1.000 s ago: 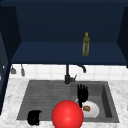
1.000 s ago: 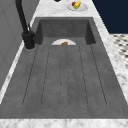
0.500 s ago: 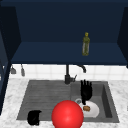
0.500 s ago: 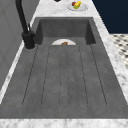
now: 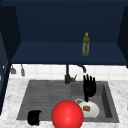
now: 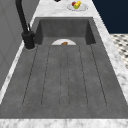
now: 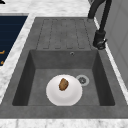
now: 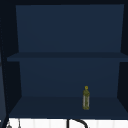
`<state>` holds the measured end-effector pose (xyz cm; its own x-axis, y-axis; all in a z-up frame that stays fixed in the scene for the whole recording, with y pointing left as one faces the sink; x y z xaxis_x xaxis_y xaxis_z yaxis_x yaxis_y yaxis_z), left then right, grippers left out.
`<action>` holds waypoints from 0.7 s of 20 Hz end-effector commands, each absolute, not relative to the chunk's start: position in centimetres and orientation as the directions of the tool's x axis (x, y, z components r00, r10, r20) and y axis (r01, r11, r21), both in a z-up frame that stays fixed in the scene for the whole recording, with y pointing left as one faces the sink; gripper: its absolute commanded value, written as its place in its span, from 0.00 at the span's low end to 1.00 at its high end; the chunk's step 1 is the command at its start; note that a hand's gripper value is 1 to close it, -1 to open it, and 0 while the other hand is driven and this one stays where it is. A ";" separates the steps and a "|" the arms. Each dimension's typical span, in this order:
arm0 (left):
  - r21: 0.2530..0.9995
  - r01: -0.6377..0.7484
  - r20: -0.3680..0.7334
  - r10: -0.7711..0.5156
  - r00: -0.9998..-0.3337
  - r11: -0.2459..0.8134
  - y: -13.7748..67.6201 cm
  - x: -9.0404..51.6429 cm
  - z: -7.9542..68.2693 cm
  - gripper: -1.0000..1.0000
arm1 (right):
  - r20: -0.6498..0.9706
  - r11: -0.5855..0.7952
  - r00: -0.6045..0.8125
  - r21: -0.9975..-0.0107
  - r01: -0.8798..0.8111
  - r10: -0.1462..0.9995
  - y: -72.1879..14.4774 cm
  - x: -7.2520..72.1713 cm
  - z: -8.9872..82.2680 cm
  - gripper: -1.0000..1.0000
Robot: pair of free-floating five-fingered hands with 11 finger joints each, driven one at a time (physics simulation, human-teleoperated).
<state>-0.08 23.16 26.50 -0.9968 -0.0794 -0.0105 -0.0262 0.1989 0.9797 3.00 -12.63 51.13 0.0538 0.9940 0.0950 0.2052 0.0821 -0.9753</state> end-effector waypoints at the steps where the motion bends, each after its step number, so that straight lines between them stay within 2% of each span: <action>1: 0.980 -0.026 -0.011 -0.079 -0.997 0.199 23.2 -0.1 26.5 0.50 | 0.105 0.091 0.053 -0.973 0.212 0.993 -13.5 1.4 54.2 0.00; 14: 0.980 -0.026 -0.011 -0.079 -0.997 0.199 23.2 -0.1 26.5 0.50 | 0.099 0.083 0.069 -0.975 0.207 0.993 -16.6 2.0 64.8 0.00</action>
<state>-0.08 23.16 26.50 -0.9968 -0.0794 -0.0105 -0.0262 0.1989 0.9797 1.69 -16.00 62.57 0.0551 0.9935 0.0993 0.2059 0.0860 -0.9748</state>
